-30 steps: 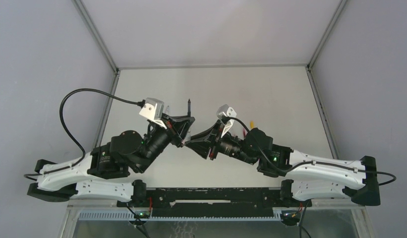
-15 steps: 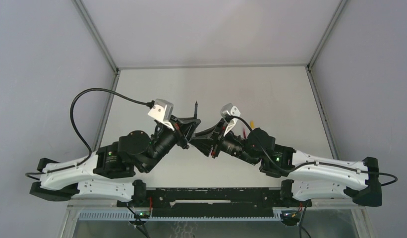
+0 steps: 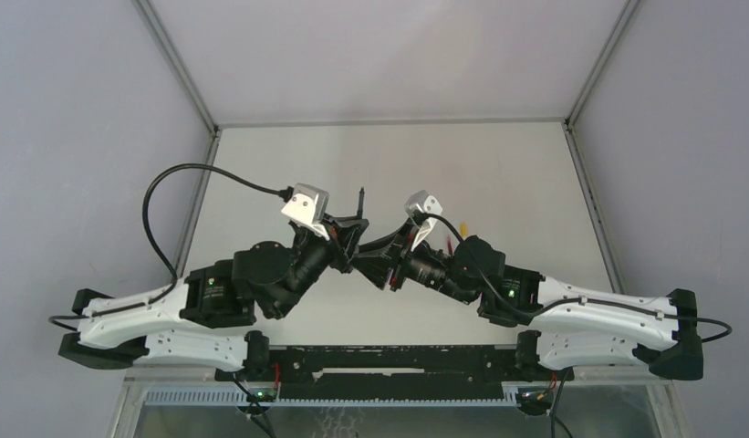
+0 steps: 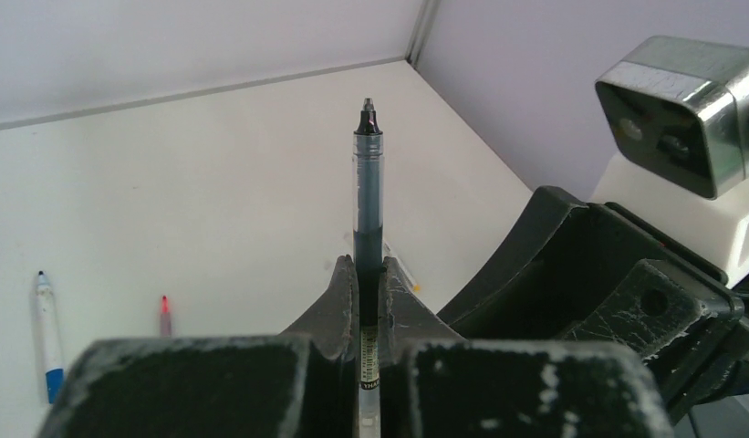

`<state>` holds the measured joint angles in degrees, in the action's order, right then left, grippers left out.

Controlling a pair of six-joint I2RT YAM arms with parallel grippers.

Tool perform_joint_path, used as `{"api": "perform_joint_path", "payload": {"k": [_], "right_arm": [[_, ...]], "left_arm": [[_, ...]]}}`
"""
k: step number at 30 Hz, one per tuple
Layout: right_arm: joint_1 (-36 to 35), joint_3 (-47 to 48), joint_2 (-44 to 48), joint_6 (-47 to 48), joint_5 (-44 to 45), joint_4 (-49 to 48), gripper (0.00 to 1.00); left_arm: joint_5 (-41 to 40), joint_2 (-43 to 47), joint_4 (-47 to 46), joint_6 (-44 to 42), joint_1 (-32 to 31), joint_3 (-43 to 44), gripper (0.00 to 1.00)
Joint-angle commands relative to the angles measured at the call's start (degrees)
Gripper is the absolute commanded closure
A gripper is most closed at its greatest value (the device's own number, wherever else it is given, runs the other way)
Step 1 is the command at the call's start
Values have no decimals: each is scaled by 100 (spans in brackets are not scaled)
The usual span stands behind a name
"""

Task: Insert the pens into the pen caps
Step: Remove the pen cap from the pen.

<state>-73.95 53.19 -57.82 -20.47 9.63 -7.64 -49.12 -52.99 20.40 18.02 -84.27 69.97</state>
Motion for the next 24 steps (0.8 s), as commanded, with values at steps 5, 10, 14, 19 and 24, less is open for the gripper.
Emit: {"api": "perform_joint_path", "payload": {"k": [5,10,14,19,24], "right_arm": [[30,227,29,-1,68,-50,65],[30,227,-31,-15,24,-69,65],[28,227,-61,-17,22,-86,64],[37,226,-86,-40,39,-77,64],[39,227,-114,-60,22,-80,69]], "left_arm": [[-231,-84,97,70,-37,359,100],[-241,-28,16,45,-54,341,100],[-248,-27,-24,25,-52,341,100],[-220,-31,-63,8,-57,333,100],[-233,-7,-117,-3,-55,324,100]]}}
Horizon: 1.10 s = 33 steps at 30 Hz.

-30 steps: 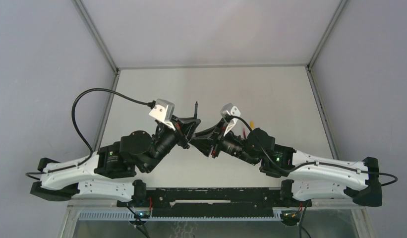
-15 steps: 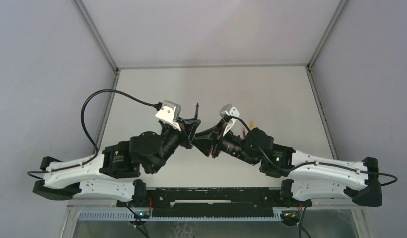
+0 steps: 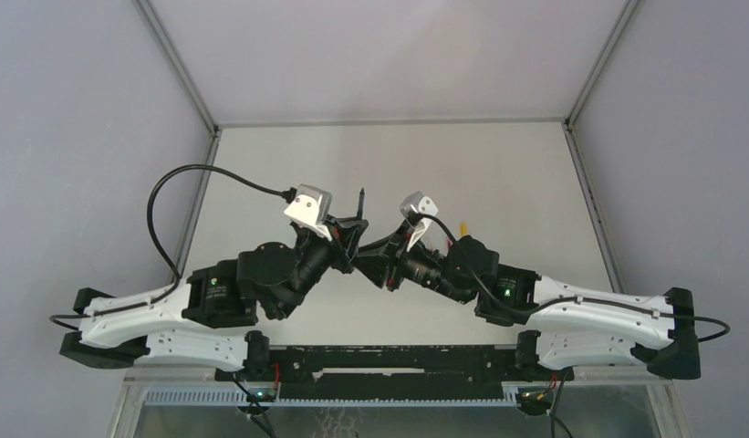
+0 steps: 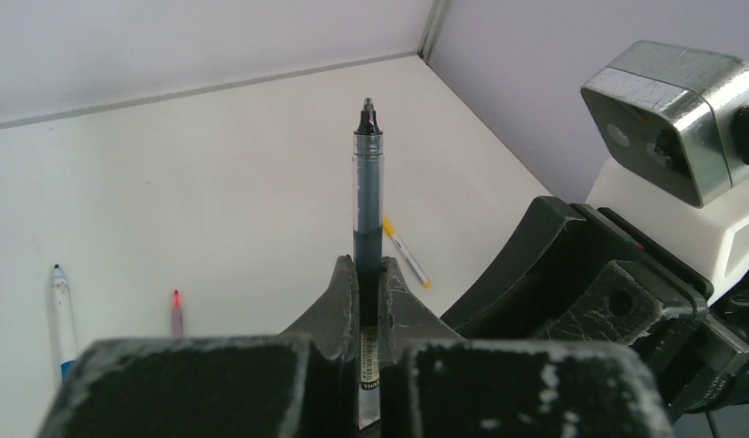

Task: Insert the pens into the pen caps
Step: Remove the pen cap from the pen.

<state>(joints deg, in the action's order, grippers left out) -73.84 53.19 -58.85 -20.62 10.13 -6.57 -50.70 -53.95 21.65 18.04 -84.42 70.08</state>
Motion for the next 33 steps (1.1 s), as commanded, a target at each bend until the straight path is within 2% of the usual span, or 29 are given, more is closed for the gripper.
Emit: {"api": "perform_joint_path", "payload": {"k": [1,6,9,16,20,27,33], "right_arm": [[28,227,-11,-55,-29,-187,72],[43,227,36,-56,-91,-149,88],[165,227,134,-80,-512,-118,100],[667,60,427,-190,-2289,-463,100],[707,60,482,-111,-2726,-408,100],[439,-119,374,-21,-2515,8,100],[-399,-483,118,93,-1508,445,100]], "left_arm": [[-76,107,-264,-3,-44,301,100],[50,371,-603,35,-47,23,100],[337,778,-1101,24,-44,-440,100],[1241,1287,-1987,28,-39,-1061,100],[1373,1411,-2138,122,-40,-1180,100],[1117,1714,-2555,154,36,-1236,100],[1110,1875,-2903,38,257,-1217,100]]}}
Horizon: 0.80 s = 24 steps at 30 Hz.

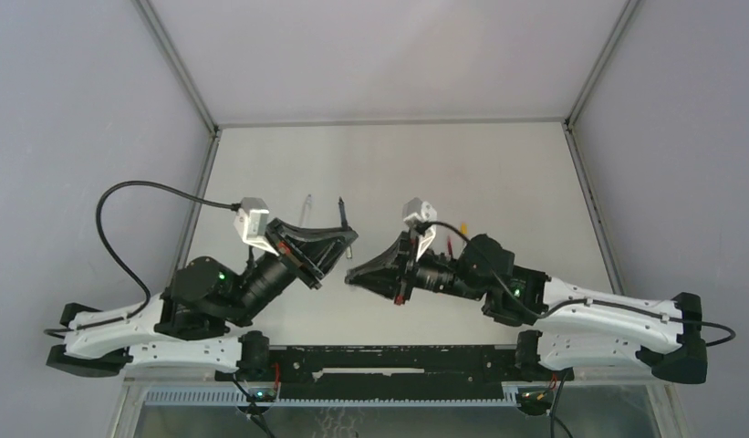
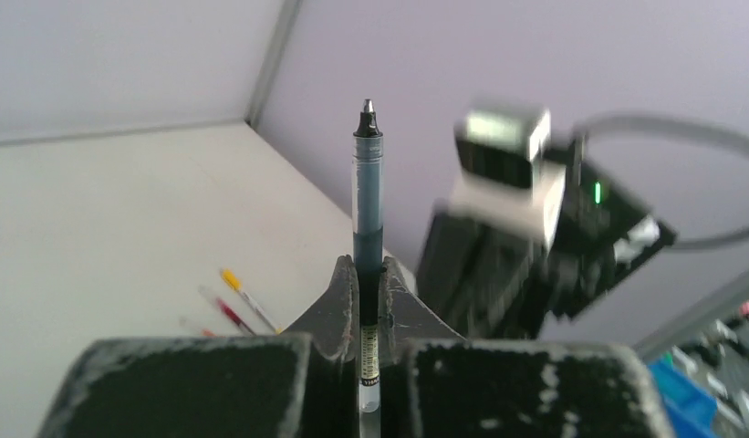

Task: Insert the pens into the pen caps
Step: Remove the pen cap from the pen.

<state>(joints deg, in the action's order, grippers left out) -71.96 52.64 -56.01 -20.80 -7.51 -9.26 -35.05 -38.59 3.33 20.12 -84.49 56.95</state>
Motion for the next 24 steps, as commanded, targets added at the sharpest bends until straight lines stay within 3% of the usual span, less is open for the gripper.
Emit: {"api": "perform_joint_path", "payload": {"k": [1,9,13,17,24], "right_arm": [[-714,-562,-227,29,360,607,100],[-1441,-1299,-250,-397,1589,372,100],[-1325,-1312,563,4,2623,576,100],[-1165,-1385,1337,1183,3445,204,100],[-1025,-1342,2085,4627,2605,-766,100]], "left_arm": [[-478,356,-1167,-227,300,86,100],[-160,346,-997,-500,760,435,100],[258,103,133,-384,881,939,100],[652,15,823,-97,887,980,100],[970,-58,1242,697,884,662,100]]}}
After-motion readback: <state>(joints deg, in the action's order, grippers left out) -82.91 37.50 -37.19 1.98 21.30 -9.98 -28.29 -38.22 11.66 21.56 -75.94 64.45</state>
